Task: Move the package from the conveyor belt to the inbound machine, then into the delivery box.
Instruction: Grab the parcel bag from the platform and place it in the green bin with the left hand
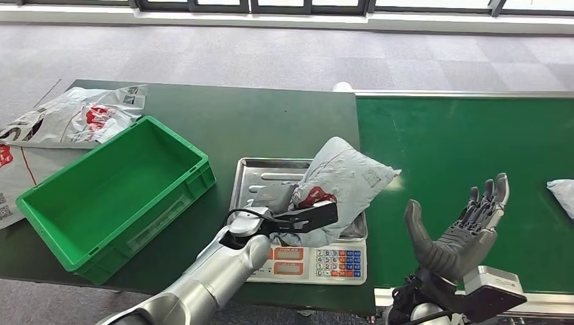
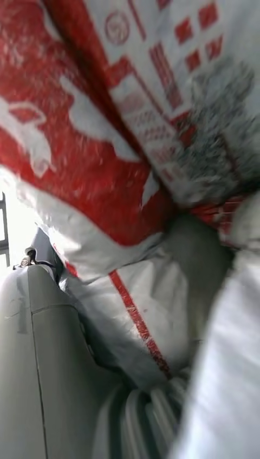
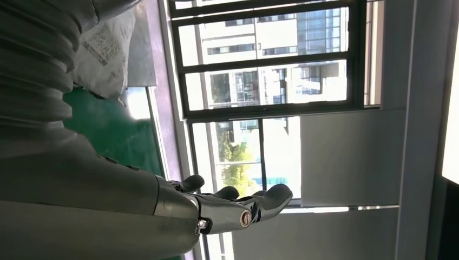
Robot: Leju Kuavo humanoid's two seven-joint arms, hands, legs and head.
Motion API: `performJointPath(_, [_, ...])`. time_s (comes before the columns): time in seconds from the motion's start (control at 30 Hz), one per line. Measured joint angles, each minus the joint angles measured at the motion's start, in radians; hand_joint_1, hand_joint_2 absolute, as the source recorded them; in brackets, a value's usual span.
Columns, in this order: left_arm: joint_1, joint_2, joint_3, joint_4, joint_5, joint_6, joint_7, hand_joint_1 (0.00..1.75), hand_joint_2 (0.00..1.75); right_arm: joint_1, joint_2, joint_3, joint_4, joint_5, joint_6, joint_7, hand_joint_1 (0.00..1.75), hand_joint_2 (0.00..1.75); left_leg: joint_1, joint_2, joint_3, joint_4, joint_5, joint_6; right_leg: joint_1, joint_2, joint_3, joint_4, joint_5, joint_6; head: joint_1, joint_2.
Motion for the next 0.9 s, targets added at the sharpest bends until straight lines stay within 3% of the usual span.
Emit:
performJointPath(0.23, [0.021, 0.004, 0.062, -0.066, 0.117, 0.123, -0.138, 1.75, 1.75, 0.002, 0.008, -0.007, 0.000, 0.021, -0.002, -0.001, 0.00, 1.75, 0.000, 0.000, 0.000, 0.001, 0.002, -0.002, 0.000, 0.002, -0.009, 0.002, 0.002, -0.001, 0.000, 0.000])
performJointPath(0.43, [0.076, 0.045, 0.143, -0.405, 0.234, 0.212, -0.195, 1.75, 1.75, 0.015, 0.039, -0.046, -0.010, 0.066, -0.003, -0.002, 0.00, 1.75, 0.000, 0.000, -0.013, 0.001, 0.004, -0.004, 0.000, 0.002, -0.023, 0.003, 0.003, -0.001, 0.000, 0.000])
performJointPath(0.67, [0.058, 0.139, 0.275, -0.757, 0.292, 0.306, -0.192, 1.75, 1.75, 0.024, 0.078, -0.089, -0.023, 0.086, -0.003, -0.003, 0.00, 1.75, 0.001, 0.001, -0.017, 0.001, 0.004, -0.005, 0.001, 0.003, -0.027, 0.004, 0.003, -0.002, 0.000, 0.000])
performJointPath(0.9, [0.023, 0.248, 0.401, -0.851, 0.308, 0.353, -0.184, 1.75, 1.75, 0.025, 0.094, -0.110, -0.031, 0.083, -0.003, -0.003, 0.00, 1.75, 0.001, 0.001, -0.017, 0.001, 0.005, -0.006, 0.001, 0.003, -0.028, 0.004, 0.003, -0.002, 0.000, 0.000])
